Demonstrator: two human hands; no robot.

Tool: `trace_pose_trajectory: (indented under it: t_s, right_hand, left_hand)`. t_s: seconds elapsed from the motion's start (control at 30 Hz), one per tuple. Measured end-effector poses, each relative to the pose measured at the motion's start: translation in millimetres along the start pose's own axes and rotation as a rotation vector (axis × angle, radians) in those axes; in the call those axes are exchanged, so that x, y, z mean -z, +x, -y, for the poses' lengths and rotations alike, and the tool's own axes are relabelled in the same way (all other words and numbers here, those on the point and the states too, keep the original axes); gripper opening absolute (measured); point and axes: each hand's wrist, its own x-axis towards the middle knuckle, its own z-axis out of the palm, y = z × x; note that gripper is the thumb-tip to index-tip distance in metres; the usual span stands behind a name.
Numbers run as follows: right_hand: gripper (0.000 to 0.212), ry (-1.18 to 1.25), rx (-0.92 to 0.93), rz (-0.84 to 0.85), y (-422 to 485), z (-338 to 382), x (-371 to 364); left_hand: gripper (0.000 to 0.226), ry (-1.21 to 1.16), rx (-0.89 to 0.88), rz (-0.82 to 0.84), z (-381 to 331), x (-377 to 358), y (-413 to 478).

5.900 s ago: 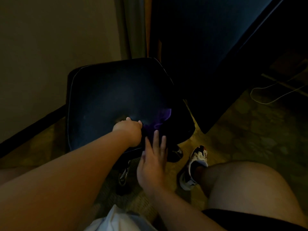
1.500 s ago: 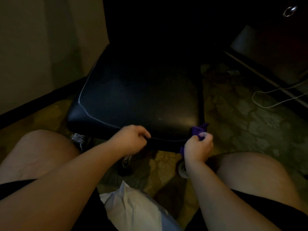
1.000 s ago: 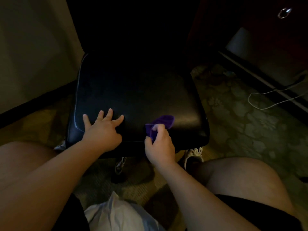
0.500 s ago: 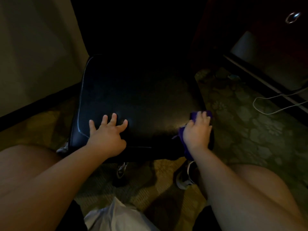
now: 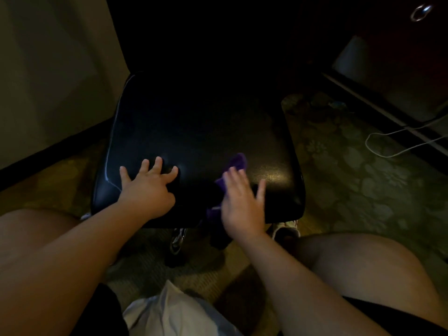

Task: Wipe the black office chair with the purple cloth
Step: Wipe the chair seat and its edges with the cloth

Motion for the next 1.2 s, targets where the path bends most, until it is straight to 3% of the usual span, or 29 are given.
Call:
trace_pose_trajectory:
  t_s: [0.17, 0.4, 0.5, 0.7, 0.8, 0.87, 0.97, 1.1, 1.2]
  right_hand:
    - [0.053, 0.185, -0.494, -0.189, 11.0, -64.7, 23.1]
    - [0.057, 0.52, -0.883, -0.331, 8.0, -61.9, 17.8]
    - [0.063, 0.481, -0.799, -0.275, -13.8, -13.0, -7.6]
    - [0.079, 0.19, -0.129, -0.075, -58.8, 57.2, -50.6]
    - [0.075, 0.15, 0.002, -0.042, -51.1, 35.2, -45.5]
    - [0.07, 0.144, -0.015, -0.016, -38.5, 16.4, -36.3]
    - [0.062, 0.171, -0.248, -0.073, -19.3, -4.4, -20.5]
    - [0.057, 0.277, -0.364, -0.136, -11.1, -6.6, -9.4]
    - [0.053, 0.369, -0.442, -0.165, -11.4, 5.9, -9.4]
  left_hand:
    - [0.079, -0.008, -0.044, 0.003, -0.5, -1.8, -1.9]
    - [0.083, 0.022, -0.044, 0.006, -29.5, -6.1, -16.9]
    - [0.083, 0.019, -0.056, 0.024, -38.9, -5.0, -21.3]
    - [0.076, -0.013, -0.092, 0.035, -44.7, -1.6, -26.2]
    - [0.064, -0.355, -0.009, -0.043, -21.9, 6.0, -25.7]
    - [0.058, -0.675, 0.127, -0.143, 6.0, 13.1, -24.7]
    - [0.058, -0.944, 0.316, -0.243, 40.8, 27.3, -25.0]
    - [0.078, -1.113, 0.638, -0.099, 50.0, 29.8, -28.3]
    - [0.071, -1.352, 0.775, 0.037, 33.8, 21.5, -33.5]
